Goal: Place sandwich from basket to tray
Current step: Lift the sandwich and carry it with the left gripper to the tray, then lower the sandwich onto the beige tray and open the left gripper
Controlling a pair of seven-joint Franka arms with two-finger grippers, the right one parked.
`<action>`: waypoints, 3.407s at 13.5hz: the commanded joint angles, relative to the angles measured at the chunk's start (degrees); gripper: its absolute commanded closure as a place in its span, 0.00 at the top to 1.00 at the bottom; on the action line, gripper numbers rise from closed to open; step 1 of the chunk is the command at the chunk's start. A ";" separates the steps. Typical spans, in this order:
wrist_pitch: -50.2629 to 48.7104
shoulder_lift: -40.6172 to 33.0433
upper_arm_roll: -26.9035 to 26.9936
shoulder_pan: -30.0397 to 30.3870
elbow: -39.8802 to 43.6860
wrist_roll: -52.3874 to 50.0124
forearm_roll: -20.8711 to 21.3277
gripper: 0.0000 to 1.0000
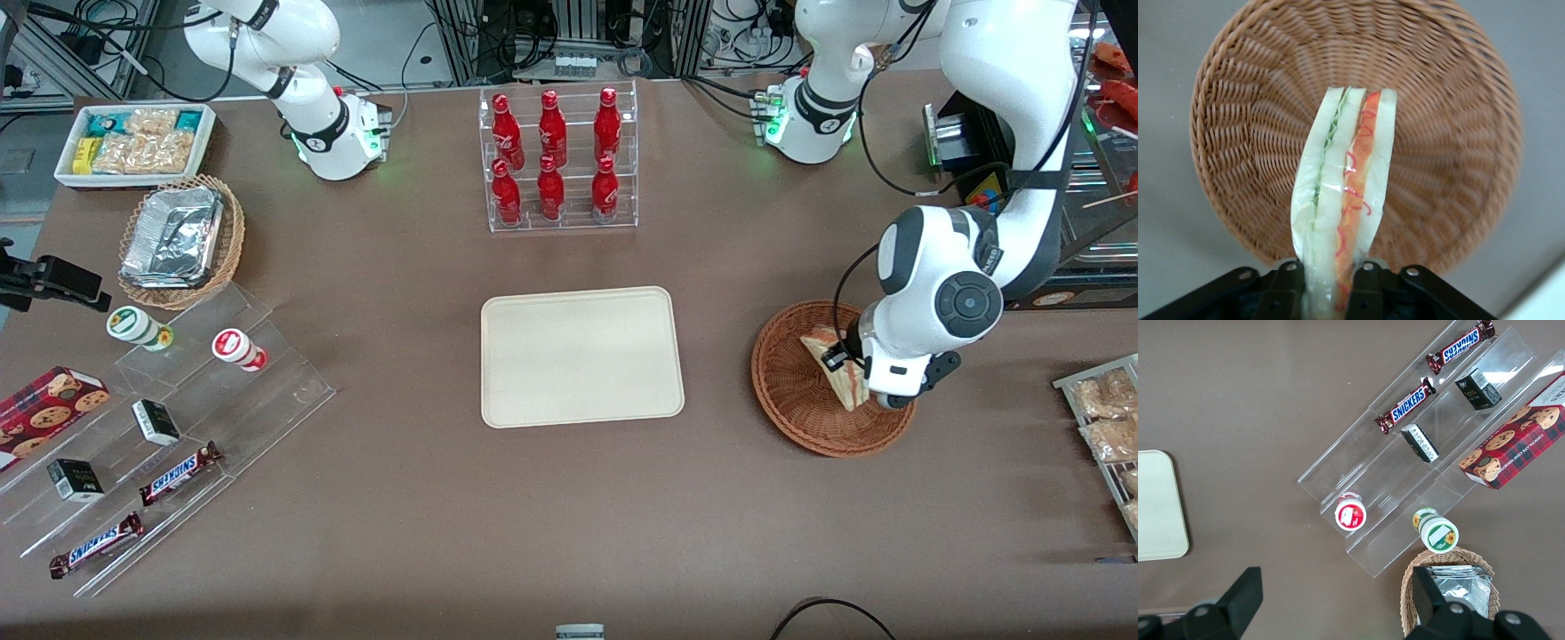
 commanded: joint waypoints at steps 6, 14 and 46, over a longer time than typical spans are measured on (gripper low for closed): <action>-3.69 6.72 -0.93 -16.78 9.09 0.57 -0.15 0.00; -1.42 23.17 -0.93 -31.47 29.23 -17.20 0.03 0.00; -22.23 10.90 6.60 -30.86 33.66 -6.76 0.47 1.00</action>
